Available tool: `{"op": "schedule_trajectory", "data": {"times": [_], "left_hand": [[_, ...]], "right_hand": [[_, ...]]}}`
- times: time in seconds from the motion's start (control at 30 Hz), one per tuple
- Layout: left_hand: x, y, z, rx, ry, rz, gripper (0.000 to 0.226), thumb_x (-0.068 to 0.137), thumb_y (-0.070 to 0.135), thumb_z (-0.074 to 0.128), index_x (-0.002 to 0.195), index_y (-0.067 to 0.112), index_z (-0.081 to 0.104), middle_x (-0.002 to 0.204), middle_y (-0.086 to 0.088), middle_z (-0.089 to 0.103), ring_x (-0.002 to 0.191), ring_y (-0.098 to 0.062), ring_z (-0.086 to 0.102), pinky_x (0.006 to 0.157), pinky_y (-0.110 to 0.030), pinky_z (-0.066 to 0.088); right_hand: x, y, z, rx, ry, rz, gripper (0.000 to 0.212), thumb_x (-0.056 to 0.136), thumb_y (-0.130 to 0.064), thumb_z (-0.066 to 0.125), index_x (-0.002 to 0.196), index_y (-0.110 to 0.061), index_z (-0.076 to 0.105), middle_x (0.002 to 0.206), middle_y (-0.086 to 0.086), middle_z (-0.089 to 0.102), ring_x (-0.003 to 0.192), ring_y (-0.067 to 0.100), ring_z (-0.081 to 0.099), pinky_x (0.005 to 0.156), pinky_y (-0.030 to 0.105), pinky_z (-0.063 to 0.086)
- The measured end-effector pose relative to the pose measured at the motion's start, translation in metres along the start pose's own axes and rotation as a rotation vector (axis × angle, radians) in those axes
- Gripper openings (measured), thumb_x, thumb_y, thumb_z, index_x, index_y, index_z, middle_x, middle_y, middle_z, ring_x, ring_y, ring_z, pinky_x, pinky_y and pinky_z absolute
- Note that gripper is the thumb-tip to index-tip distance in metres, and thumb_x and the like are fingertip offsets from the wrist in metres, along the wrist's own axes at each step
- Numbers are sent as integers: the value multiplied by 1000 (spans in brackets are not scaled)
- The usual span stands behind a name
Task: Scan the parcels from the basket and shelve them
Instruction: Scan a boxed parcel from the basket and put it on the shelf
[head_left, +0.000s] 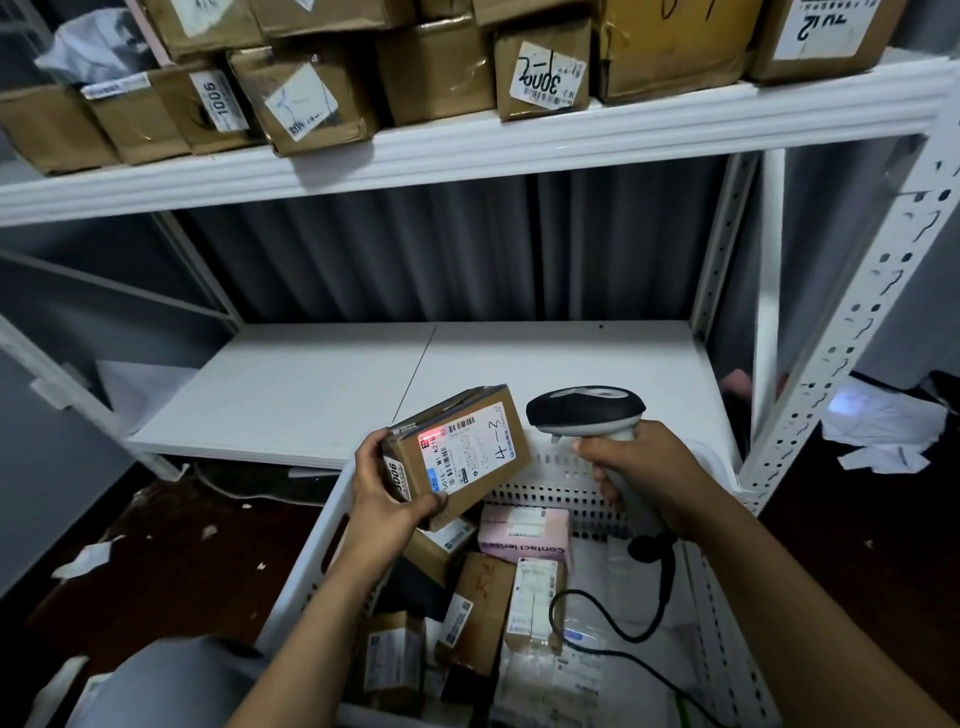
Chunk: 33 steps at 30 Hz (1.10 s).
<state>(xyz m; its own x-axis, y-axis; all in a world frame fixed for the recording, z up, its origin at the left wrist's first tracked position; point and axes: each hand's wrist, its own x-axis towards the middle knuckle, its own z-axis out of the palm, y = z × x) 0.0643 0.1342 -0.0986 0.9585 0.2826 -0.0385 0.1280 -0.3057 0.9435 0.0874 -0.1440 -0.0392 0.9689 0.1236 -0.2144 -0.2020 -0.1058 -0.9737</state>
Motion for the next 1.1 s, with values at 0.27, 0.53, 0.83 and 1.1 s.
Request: {"op": "schedule_trajectory", "data": {"times": [0.27, 0.53, 0.83, 1.1], "left_hand": [[-1, 6, 0, -17, -3, 39, 91, 69, 12, 84, 123, 60, 30, 138, 4, 43, 129, -23, 43, 82, -39, 58], [-11, 34, -20, -174, -17, -36, 70, 70, 46, 77, 124, 58, 34, 142, 6, 46, 120, -25, 55, 95, -51, 50], [-30, 84, -86, -341, -161, 67, 69, 80, 50, 64, 139, 48, 29, 137, 16, 46, 107, -9, 60, 69, -27, 58], [-26, 109, -186, 58, -168, 250, 104, 49, 49, 83, 131, 51, 19, 140, 13, 36, 135, -8, 33, 112, -29, 29]], "right_hand": [[-3, -10, 1, -34, 9, -23, 19, 89, -11, 65, 73, -3, 60, 56, 7, 58, 44, 16, 52, 48, 26, 47], [-33, -5, 22, 46, 287, -65, 13, 87, -16, 70, 97, -8, 68, 55, 7, 66, 49, 15, 62, 49, 21, 52], [-47, -63, 89, 159, 285, -162, 16, 86, -14, 72, 99, -7, 67, 61, 16, 68, 52, 20, 62, 54, 25, 52], [-28, -136, 167, 142, 309, -256, 19, 84, -13, 72, 98, -2, 67, 65, 7, 64, 46, 17, 55, 48, 26, 44]]}}
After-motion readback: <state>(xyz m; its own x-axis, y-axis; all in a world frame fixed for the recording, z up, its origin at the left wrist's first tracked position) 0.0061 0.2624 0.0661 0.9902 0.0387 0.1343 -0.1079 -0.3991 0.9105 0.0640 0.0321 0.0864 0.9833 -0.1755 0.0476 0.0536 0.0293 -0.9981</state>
